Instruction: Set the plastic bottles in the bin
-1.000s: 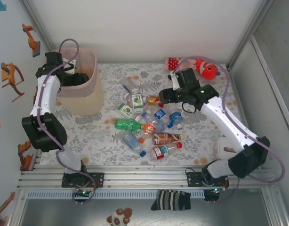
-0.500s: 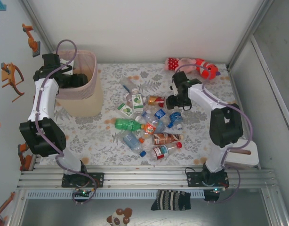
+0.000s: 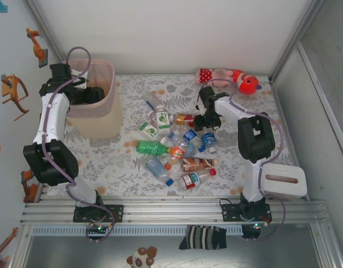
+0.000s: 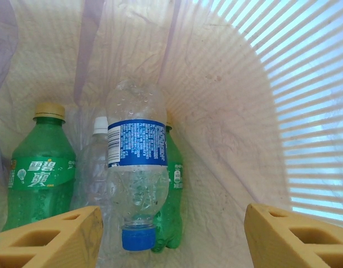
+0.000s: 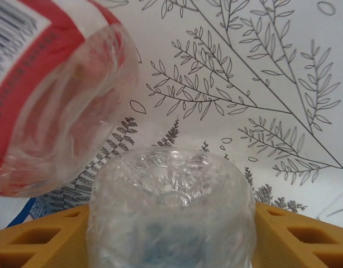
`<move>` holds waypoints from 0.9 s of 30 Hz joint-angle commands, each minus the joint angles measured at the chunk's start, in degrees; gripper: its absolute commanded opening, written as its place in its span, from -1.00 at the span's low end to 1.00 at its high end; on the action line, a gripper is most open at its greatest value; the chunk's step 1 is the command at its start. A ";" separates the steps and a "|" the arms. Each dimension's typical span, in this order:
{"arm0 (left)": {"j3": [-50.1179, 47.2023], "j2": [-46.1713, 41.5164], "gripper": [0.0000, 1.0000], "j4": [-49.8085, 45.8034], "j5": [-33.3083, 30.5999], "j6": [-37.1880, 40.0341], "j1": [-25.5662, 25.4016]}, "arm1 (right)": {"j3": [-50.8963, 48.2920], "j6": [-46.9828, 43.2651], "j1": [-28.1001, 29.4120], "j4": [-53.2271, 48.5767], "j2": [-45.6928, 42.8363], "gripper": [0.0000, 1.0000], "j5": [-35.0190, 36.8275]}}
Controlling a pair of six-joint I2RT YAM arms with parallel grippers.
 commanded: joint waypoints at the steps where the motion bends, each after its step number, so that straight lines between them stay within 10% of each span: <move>1: -0.35 -2.05 0.35 0.12 1.93 -0.96 0.48 | 1.70 -1.63 -0.43 -1.60 0.96 0.29 -0.32; 27: 3.40 -3.79 0.37 1.74 2.44 -2.60 0.42 | -4.85 1.48 -0.50 -2.86 -19.80 0.03 1.53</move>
